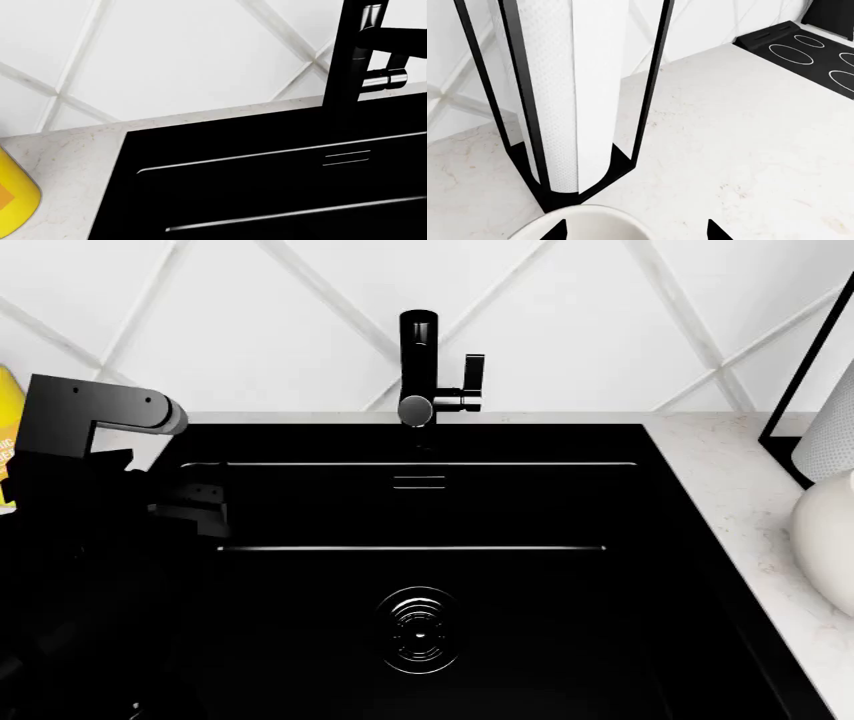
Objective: Pick the cup and bowl from the sink and place them on the counter for drying.
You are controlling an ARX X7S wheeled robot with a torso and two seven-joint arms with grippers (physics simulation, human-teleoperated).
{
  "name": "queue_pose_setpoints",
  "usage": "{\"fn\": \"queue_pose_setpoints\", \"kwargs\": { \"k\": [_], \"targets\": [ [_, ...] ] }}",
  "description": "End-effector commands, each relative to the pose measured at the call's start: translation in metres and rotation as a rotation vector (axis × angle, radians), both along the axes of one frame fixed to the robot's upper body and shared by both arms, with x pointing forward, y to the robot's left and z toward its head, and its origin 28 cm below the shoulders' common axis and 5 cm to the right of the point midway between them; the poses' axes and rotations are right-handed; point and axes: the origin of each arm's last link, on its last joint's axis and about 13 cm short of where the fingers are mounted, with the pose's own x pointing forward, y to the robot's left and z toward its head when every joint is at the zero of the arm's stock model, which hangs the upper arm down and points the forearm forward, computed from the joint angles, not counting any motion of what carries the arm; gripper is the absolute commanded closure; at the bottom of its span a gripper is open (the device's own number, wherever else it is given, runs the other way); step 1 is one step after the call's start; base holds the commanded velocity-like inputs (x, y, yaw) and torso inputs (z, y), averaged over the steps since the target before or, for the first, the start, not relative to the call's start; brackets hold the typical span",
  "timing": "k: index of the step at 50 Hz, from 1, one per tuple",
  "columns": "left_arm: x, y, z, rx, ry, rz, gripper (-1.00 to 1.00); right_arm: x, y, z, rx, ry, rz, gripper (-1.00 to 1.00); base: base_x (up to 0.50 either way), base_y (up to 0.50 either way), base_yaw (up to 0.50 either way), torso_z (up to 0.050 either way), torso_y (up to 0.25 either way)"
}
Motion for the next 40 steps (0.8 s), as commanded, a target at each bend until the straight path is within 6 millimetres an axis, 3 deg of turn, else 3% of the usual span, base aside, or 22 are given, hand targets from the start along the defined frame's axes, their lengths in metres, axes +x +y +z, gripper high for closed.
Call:
{"fn": "queue_pose_setpoints", "kwargs": {
  "k": [1,12,31,40],
  "targets": [
    [0.0,0.0,0.0,-0.002,-0.003,-0.002,-1.0,0.005,0.018,0.012,-0.028,-0.061,0.133,-1.0,0.0,0.0,0.0,0.0,0.0],
    [0.002,-0.002,0.001,0.0,-0.006,-0.007,-1.0,0.012,0.047,0.017,-0.036,-0.199,0.347,-1.0,0.0,0.0,0.0,0.0,0.0],
    [0.008,-0.007,0.01,0.008,-0.029,-0.026,-1.0,0.011,0.08,0.006,0.053,-0.273,0.599,-1.0,0.0,0.0,0.0,0.0,0.0],
    [0.01,-0.008,0.012,0.016,-0.034,-0.038,-1.0,0.009,0.1,0.015,0.057,-0.282,0.692,-1.0,0.0,0.0,0.0,0.0,0.0]
  ]
}}
